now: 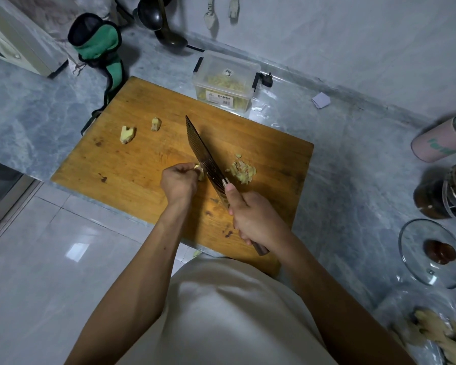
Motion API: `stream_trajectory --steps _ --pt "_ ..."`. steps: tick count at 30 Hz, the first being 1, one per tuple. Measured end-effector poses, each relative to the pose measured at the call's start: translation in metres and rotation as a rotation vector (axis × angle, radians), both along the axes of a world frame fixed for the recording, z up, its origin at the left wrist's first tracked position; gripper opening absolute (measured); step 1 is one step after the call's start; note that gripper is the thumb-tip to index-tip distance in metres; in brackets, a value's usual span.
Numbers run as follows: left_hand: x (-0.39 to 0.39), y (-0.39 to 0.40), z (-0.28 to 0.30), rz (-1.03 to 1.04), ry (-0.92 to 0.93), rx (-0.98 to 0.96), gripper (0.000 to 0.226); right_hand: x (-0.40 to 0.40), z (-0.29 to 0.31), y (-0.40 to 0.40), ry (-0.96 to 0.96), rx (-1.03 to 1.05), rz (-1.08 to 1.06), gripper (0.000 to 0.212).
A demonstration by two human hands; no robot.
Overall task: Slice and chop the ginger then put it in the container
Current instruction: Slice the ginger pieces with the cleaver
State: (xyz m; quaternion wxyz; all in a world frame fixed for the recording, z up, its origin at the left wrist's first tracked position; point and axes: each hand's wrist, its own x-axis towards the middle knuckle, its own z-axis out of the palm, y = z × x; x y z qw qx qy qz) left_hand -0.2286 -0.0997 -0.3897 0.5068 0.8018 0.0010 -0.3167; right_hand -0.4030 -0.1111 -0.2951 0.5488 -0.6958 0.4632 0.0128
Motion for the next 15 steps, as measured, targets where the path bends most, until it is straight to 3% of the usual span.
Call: stream_trajectory --steps 15 --pt "-0.0096 -0.0065 0.0019 -0.010 -0.110 0.053 0.006 0.0008 0.0022 0.0026 0.011 -0.040 0.015 0.064"
